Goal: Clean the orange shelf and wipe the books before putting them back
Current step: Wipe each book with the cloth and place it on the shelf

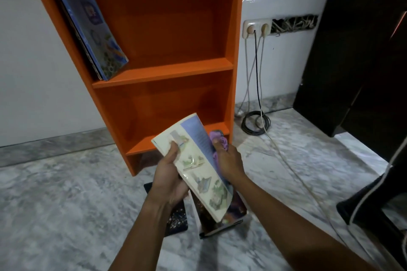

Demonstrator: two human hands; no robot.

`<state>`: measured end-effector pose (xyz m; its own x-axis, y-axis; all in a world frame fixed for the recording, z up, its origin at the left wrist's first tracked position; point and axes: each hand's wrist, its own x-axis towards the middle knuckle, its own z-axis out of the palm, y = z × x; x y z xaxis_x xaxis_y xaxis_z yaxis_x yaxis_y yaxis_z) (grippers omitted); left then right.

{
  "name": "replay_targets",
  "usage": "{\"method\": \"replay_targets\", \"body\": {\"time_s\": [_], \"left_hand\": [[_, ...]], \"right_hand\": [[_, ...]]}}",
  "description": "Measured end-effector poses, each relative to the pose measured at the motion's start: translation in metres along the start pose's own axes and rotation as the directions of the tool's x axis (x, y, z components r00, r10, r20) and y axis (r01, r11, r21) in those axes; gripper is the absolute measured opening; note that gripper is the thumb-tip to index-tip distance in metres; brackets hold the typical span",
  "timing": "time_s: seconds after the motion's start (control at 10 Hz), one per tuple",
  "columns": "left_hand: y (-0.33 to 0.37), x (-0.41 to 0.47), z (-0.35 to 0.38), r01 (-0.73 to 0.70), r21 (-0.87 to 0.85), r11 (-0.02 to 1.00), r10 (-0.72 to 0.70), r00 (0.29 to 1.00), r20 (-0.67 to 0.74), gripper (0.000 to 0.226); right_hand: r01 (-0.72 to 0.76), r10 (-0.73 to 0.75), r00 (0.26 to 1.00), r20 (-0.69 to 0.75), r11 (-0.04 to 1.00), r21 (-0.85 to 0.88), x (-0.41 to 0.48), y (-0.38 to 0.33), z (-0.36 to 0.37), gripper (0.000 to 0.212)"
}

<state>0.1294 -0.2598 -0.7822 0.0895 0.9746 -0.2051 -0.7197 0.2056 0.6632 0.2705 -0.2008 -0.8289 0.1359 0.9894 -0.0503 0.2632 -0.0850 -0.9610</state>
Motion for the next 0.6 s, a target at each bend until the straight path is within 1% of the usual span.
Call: {"method": "replay_targets", "body": {"time_s": [0.1,0.2,0.3,0.4,0.5,0.6], "left_hand": [[0.018,0.003,-0.007,-0.081,-0.02,0.996,0.081,0.996,-0.022,0.041],[0.03,0.009,-0.016,-0.104,0.02,0.994,0.105,0.992,-0.073,0.041],[0.041,0.014,-0.025,-0.071,0.196,0.978,0.107,0.978,-0.178,0.039],[0.036,0.024,-0.038,0.006,0.463,0.886,0.205,0.891,-0.405,0.032],[0.013,0.025,-0.029,-0.003,0.604,0.797,0.34,0.828,-0.445,0.044],[-0.001,0.032,-0.007,0.044,0.496,0.867,0.156,0.922,-0.355,0.057]], "right_hand": [[-0.179,0.178,0.984,0.023,0.983,0.034,-0.002,0.032,-0.007,0.039],[-0.152,0.03,0.937,-0.347,0.933,-0.328,0.012,0.069,-0.03,0.048],[-0.423,0.031,0.799,0.601,0.74,0.523,0.024,0.079,-0.027,0.045],[-0.25,0.078,0.931,0.356,0.847,0.469,0.015,0.029,-0.044,0.032],[0.107,-0.135,0.981,0.139,0.976,0.191,0.01,0.002,-0.044,0.007],[0.47,-0.44,0.878,0.189,0.868,-0.161,-0.01,-0.017,-0.032,0.031]]}}
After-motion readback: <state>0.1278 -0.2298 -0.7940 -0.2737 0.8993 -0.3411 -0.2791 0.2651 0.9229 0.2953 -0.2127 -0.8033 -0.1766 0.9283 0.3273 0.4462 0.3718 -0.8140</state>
